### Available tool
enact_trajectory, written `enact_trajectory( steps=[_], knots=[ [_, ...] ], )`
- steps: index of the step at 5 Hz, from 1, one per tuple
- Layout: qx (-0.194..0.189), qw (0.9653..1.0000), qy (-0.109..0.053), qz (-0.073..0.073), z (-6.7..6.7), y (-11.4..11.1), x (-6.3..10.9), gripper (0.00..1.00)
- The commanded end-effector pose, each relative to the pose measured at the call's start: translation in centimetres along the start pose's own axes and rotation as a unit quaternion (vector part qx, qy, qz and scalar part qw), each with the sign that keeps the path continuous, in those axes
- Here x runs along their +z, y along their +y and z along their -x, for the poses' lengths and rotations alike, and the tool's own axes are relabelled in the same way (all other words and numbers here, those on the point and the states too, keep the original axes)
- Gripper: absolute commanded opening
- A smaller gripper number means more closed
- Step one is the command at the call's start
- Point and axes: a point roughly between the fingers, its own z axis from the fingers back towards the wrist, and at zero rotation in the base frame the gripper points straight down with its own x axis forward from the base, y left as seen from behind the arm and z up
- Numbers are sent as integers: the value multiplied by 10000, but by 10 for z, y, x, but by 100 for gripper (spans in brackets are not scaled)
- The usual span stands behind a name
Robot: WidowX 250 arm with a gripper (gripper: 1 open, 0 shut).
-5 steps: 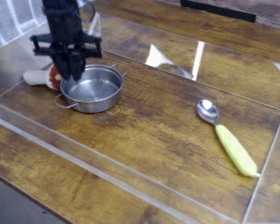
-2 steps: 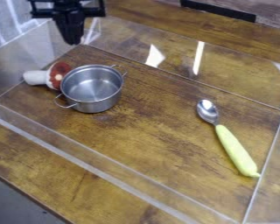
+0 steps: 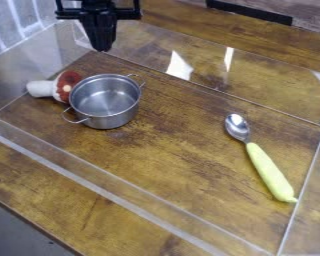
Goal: Put the mushroom in the silver pot
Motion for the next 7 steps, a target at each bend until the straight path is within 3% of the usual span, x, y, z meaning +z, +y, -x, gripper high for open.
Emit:
enact_trajectory(
  steps=[1,2,3,5,7],
  knots=[
    [-567,9982,-147,115,4,-9,15,0],
    [-946,9954,-48,163,11,-7,12,0],
    [-865,9961,9,178,10,-8,7,100],
    [-646,9978,85,149,10,-12,1,100],
    [-1141,9933,114,132,16,-13,-12,100]
  ],
)
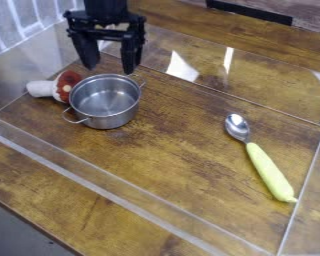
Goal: Put the mushroom in the silver pot
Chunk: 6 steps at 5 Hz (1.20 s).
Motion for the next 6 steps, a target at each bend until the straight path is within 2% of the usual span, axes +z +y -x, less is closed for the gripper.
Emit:
enact_trajectory(
  steps=[1,2,3,5,6],
  knots=[
    [-235,9995,-186,-41,-6,-3,25,100],
    [-341,9991,-228,-65,-12,-1,38,100],
    [-392,9990,-190,-88,-15,4,38,100],
    [-189,9997,-53,-142,-15,3,9,100],
    [-83,9998,-18,-165,-5,9,8,100]
  ],
)
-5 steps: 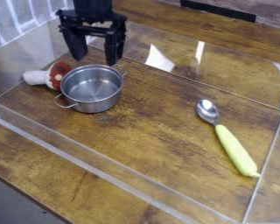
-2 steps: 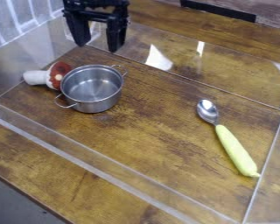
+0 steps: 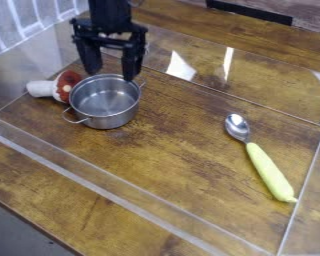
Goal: Put the mushroom in the silver pot
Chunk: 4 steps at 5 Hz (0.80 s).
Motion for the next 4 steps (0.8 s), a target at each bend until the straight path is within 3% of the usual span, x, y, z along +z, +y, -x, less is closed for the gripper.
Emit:
enact_trajectory(
  steps=[1,3,4],
  knots=[
    [61,9991,-422,-79,7,6,31,100],
    [279,9984,-479,-129,20,8,32,100],
    [-58,9993,-353,-146,24,7,35,100]
  ],
)
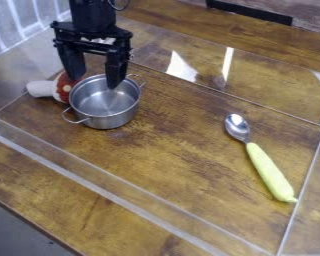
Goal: Put the mushroom in the silver pot
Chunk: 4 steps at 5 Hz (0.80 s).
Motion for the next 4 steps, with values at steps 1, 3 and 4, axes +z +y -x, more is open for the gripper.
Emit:
enact_trajectory(
  steps=[1,3,4],
  knots=[
    [-379,9989,-275,-77,3,-1,29,100],
    [204,9997,-42,-124,8,-7,6,100],
    [581,9982,-7,-145,9,-5,-2,100]
  ],
)
